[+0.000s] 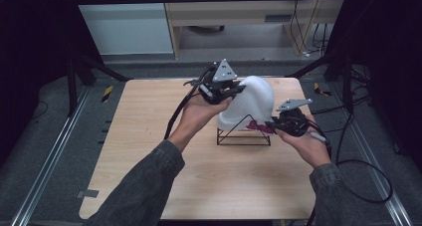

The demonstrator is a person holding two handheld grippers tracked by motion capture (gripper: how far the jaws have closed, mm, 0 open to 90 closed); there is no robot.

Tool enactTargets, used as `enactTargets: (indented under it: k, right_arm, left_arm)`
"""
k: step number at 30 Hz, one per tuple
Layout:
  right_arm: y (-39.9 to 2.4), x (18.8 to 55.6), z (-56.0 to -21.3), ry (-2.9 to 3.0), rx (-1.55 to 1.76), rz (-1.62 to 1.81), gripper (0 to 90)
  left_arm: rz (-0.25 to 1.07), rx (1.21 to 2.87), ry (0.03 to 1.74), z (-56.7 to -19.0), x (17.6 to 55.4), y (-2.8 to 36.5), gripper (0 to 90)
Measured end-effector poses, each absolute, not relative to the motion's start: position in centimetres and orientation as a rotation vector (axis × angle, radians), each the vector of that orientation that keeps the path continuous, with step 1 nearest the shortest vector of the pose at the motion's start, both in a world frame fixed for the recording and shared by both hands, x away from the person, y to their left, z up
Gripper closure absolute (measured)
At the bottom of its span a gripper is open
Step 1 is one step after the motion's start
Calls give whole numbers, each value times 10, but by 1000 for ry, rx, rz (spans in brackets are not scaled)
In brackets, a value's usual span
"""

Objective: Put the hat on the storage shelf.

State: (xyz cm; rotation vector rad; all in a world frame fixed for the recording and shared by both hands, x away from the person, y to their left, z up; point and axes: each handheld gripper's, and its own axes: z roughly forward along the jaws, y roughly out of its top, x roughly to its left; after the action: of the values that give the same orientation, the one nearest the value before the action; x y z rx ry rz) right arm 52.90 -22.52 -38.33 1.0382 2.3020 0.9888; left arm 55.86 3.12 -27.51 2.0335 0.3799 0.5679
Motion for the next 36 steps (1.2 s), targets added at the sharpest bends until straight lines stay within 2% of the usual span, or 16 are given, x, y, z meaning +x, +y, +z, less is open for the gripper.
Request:
enactTargets:
  k: [5, 8, 13, 22, 23, 25, 28, 30, 33, 36]
  right_arm:
    - [-225, 530, -386, 2308, 1049, 978, 697]
    - [-225, 530, -386, 2298, 1067, 970, 619]
    - [-227, 521, -385, 2259, 1088, 1008, 553]
    - [-234, 500, -388, 2208, 1107, 1017, 502]
    - [-235, 496, -388, 2201, 1114, 1020, 486]
    - [-237, 490, -387, 2181, 1117, 1014, 434]
    - [-238, 481, -389, 2140, 1145, 987, 316]
    - [-238, 476, -391, 2130, 1152, 963, 270]
    - [-235, 471, -394, 2110, 1164, 967, 226]
    - [-231, 467, -394, 2090, 1155, 970, 200]
  left_arm:
    - [563, 2043, 389, -281, 559, 32, 826]
    - [553, 2047, 396, -286, 560, 31, 826]
    - [538, 2072, 388, -292, 561, 28, 825]
    - [519, 2128, 390, -309, 565, 15, 804]
    - [525, 2121, 410, -311, 566, 15, 757]
    - [526, 2079, 460, -312, 568, 18, 600]
    - [560, 2057, 471, -308, 564, 24, 522]
    - [585, 2064, 495, -306, 560, 28, 412]
    - [609, 2077, 519, -305, 554, 31, 273]
    - [618, 2077, 516, -303, 548, 33, 204]
